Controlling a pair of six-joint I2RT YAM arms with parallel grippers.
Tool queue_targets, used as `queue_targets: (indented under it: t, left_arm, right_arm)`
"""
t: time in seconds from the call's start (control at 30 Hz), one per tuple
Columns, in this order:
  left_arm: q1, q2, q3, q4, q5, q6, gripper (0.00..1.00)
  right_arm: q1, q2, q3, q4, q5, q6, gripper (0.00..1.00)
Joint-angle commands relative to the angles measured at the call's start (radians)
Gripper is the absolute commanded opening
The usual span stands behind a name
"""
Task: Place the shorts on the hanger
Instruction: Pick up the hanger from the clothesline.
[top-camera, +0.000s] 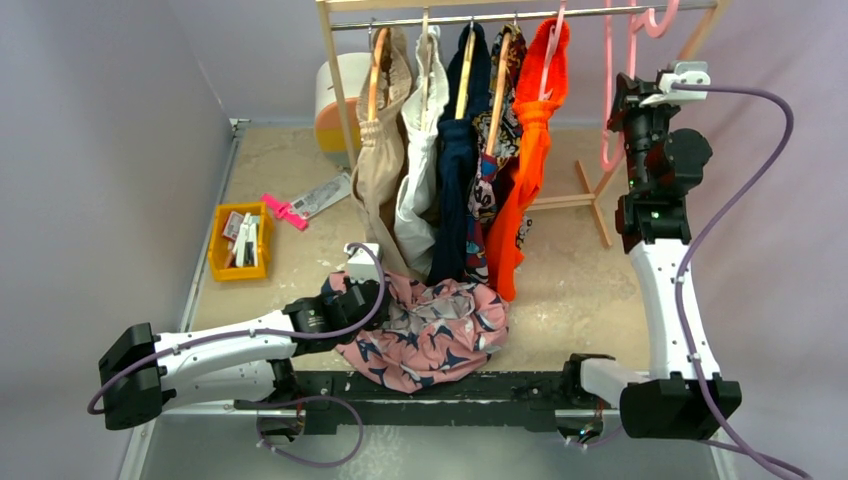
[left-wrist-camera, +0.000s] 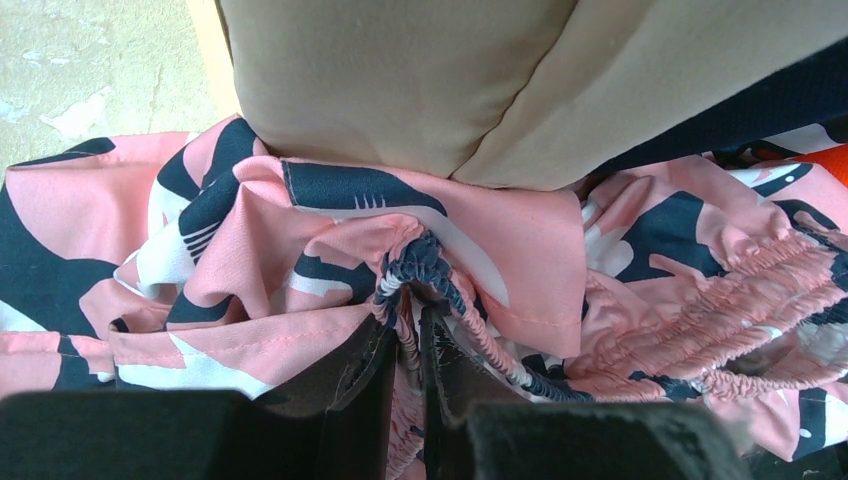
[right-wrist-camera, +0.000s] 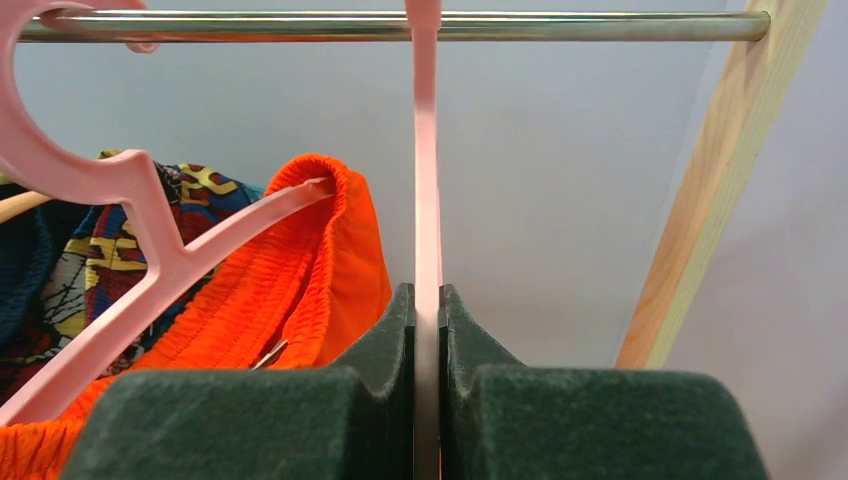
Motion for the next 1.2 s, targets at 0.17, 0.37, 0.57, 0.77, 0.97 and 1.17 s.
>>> queue_targets:
  t: [0.17, 0.37, 0.57, 0.77, 0.97, 1.17]
  left_arm:
    - [0.004, -0.012, 0.019, 0.016, -0.008, -0.019, 0.14]
    - [0.004, -0.022, 0.024, -0.022, -0.025, -0.017, 0.14]
    - [0.004, -0.025, 0.042, -0.062, -0.048, -0.019, 0.14]
    - [0.004, -0.043, 0.056, -0.099, -0.045, -0.055, 0.15]
    - [0.004, -0.097, 0.055, -0.169, -0.067, -0.1, 0.18]
    - [0.004, -0.149, 0.067, -0.23, -0.104, -0.121, 0.4]
  right_arm:
    - [-0.005, -0.138, -0.01, -0.05, -0.036, 0.037, 0.0]
    - [-0.004, -0.228, 0.014, -0.257, 0.032, 0.058, 0.0]
    - [-0.004, -0.313, 0.078, -0.52, 0.075, 0.139, 0.0]
    - [0.003, -0.365, 0.189, -0.835, 0.078, 0.222, 0.0]
    - [0.014, -0.42, 0.285, -1.153, 0.014, 0.269, 0.0]
    - [0.038, -0.45, 0.478, -1.323, 0.007, 0.256, 0.0]
